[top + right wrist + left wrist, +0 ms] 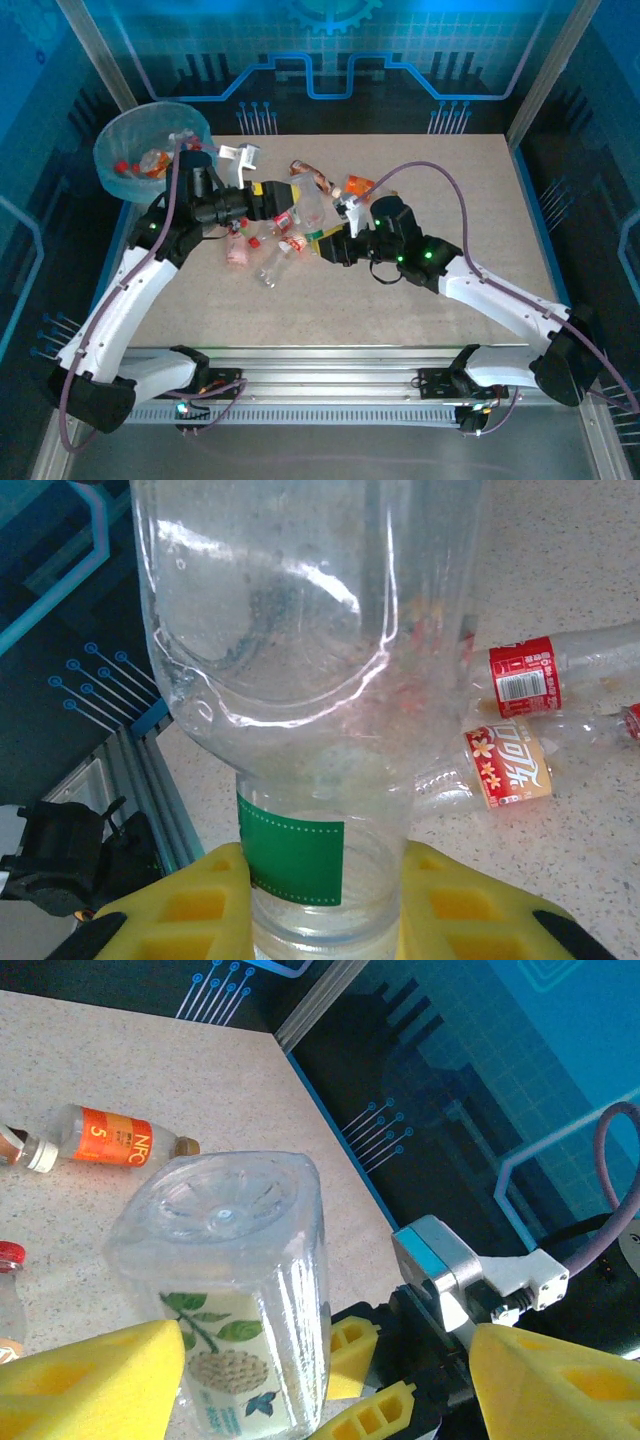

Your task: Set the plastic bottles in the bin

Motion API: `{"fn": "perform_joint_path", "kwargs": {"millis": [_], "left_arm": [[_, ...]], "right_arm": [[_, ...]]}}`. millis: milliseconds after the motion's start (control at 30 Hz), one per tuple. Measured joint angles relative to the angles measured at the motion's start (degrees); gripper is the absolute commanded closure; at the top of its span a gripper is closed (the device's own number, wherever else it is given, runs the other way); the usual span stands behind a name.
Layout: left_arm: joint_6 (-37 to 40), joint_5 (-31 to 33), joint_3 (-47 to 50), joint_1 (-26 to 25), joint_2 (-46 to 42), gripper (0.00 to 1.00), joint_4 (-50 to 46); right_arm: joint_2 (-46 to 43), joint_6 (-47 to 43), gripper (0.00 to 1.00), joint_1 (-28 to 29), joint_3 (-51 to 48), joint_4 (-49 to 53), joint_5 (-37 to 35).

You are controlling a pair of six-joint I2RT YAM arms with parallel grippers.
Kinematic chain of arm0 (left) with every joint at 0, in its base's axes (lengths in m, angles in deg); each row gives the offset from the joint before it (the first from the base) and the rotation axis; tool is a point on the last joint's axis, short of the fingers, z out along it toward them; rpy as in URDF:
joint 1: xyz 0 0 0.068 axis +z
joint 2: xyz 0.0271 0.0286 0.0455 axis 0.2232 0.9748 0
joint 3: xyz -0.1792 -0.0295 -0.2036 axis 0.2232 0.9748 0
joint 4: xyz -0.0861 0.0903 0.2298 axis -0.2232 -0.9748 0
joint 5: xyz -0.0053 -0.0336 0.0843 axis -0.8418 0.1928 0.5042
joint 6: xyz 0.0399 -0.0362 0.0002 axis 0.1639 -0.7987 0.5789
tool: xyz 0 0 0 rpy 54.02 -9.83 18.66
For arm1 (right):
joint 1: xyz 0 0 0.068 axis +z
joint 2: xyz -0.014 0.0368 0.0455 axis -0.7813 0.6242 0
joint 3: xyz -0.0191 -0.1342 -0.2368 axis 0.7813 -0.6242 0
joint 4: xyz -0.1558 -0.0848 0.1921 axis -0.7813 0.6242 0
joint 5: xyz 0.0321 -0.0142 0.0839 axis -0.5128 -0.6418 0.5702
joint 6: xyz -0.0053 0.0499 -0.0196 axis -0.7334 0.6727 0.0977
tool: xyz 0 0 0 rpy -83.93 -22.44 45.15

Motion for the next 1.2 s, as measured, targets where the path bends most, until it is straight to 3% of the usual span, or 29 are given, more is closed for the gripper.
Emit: {"fn": "perform_joint_path", "kwargs": {"millis": [767, 1200], "left_arm": [[0.2, 5.1, 0.5, -0.9, -1.2, 0.15, 0.5], [-0.4, 3.4, 0.7, -1.0, -1.0, 0.29, 2.9]], "right_arm": [[-3.1, -0.9, 0.76, 1.7, 1.6, -0.3, -2.7], [-2.3, -1.7, 0.76, 3.5, 3.1, 0.2, -2.4]]}}
